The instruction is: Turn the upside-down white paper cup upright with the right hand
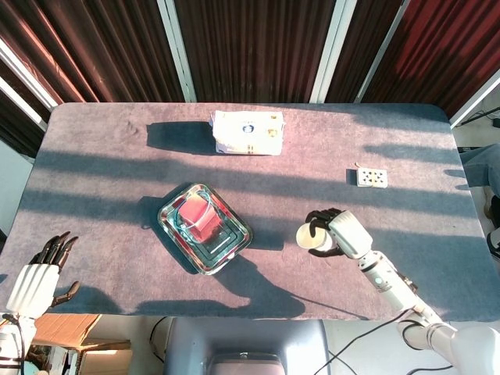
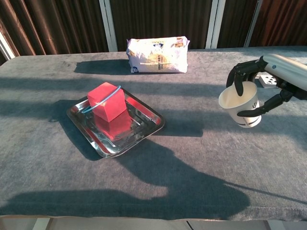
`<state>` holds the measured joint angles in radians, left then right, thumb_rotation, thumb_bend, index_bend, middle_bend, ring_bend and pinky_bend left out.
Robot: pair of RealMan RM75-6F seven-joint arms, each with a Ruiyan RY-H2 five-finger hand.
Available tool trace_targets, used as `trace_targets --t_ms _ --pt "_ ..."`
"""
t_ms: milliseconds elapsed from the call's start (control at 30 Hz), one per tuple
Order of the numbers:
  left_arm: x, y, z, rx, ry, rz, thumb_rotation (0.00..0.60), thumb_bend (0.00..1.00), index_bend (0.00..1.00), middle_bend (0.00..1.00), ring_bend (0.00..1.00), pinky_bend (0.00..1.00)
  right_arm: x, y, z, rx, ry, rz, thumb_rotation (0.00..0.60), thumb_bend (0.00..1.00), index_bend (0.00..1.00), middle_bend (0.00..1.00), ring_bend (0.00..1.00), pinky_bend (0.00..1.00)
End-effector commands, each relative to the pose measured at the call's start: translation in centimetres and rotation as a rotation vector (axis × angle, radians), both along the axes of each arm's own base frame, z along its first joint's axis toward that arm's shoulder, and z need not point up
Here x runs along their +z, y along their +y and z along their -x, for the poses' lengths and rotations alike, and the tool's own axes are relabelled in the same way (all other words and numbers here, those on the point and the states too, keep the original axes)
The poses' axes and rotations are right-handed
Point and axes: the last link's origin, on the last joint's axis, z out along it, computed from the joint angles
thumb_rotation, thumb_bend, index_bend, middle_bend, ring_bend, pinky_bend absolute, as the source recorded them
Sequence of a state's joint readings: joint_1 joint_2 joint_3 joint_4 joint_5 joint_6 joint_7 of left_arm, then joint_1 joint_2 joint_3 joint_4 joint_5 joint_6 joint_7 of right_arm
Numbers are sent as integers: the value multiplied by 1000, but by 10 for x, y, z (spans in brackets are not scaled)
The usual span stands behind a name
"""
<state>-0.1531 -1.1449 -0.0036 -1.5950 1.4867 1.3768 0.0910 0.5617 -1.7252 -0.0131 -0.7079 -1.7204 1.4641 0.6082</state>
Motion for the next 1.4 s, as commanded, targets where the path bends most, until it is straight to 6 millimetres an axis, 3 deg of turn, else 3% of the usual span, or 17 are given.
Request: trace_targets --t_ms 33,267,567,933,1167,1400 --pt "0 0 0 1 1 1 600 295 54 13 0 273 -6 16 16 24 25 17 600 260 729 529 553 625" --pt "-2 1 0 1 8 6 600 295 55 14 0 273 -8 22 37 -31 -27 -2 600 260 727 529 553 625" --pt "-2 1 -1 2 6 3 600 295 55 14 0 273 -5 26 50 -62 -43 -18 600 259 711 529 551 625" --pt "-2 1 -1 2 4 3 600 293 55 13 0 273 -1 34 64 -93 12 -47 600 260 594 516 443 565" --pt "-2 1 -1 2 4 3 600 294 55 14 0 273 8 36 66 -88 7 -32 600 259 468 350 330 458" --pt "-2 1 -1 2 6 5 600 295 55 13 0 273 30 45 67 -52 78 11 600 259 153 96 100 239"
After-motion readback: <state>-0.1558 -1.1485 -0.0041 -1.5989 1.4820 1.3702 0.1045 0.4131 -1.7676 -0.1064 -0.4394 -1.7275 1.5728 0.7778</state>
